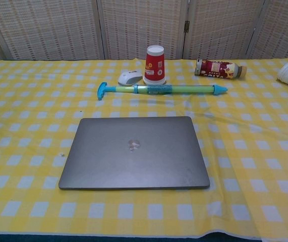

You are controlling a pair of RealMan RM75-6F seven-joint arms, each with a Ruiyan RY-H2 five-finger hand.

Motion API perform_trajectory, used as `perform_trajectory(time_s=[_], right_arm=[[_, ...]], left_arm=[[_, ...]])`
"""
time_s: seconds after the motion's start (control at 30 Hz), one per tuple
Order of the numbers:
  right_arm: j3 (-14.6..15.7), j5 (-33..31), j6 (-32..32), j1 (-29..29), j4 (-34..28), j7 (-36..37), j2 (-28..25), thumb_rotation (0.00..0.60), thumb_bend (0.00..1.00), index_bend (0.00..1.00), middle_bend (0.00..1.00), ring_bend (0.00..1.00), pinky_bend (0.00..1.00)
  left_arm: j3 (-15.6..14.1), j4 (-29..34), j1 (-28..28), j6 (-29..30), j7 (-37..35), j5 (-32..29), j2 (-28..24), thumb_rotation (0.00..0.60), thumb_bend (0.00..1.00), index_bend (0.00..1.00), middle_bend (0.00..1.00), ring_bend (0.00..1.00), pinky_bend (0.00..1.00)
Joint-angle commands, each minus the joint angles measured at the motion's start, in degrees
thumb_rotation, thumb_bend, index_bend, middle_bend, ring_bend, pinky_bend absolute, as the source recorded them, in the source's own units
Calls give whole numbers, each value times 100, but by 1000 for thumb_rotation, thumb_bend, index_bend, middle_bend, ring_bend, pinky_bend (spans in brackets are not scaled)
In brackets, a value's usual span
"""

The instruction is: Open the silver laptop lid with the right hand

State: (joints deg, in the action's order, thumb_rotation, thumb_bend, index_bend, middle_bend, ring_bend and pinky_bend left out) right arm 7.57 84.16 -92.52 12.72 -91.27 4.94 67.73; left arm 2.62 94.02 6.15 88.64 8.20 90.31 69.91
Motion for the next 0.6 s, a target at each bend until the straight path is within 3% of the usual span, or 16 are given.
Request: perform_trajectory(time_s=[0.03, 0.6], right_arm=[[-53, 87, 19, -70, 16, 35, -15, 471, 633, 0, 0, 24, 0], [-203, 888, 737, 123, -291, -352, -106, 471, 633, 0, 0, 32, 0]], left_arm=[[3, -35, 17, -47, 40, -33, 33, 600, 212, 14, 5, 0, 0], [-111, -46, 12, -319, 3, -230, -4, 600, 213, 15, 6, 0, 0]])
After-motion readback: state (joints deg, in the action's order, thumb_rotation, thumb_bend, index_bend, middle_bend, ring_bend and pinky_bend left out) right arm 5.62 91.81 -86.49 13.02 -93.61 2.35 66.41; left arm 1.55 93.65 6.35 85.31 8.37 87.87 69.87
